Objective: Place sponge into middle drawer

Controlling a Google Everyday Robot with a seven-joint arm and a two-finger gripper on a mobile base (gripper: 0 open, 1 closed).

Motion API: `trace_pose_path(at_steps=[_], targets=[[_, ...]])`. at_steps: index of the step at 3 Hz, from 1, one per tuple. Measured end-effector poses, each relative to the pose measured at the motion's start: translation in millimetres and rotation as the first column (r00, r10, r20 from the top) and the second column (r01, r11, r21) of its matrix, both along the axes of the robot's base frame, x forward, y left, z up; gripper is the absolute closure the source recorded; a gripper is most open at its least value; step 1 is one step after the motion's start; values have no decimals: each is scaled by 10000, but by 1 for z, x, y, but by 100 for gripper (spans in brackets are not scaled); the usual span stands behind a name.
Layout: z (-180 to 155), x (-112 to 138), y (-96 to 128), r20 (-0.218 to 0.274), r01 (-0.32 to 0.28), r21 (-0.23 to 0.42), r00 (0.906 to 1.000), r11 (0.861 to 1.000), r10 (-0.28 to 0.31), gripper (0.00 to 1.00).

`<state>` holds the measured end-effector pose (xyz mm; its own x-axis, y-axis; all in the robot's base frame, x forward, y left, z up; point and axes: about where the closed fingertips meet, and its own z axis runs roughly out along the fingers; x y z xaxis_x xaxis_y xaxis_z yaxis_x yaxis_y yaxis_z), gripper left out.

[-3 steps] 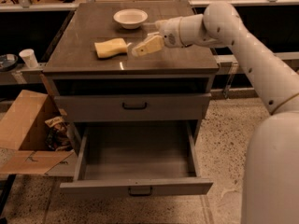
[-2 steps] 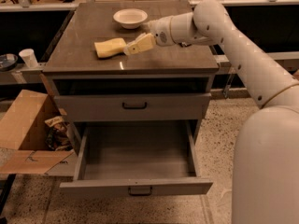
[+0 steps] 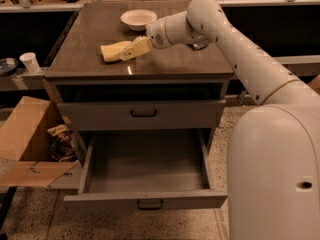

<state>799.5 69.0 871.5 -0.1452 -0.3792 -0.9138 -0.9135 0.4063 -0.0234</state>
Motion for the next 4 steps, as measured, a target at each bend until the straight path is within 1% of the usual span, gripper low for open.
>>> trace_pose_path(at_steps=[2,4], targets=[[-13,23,15,-17,327,-276,9995,9991,-328,0],[-30,32,30,-70,277,-836,9996,9961,-284,0]])
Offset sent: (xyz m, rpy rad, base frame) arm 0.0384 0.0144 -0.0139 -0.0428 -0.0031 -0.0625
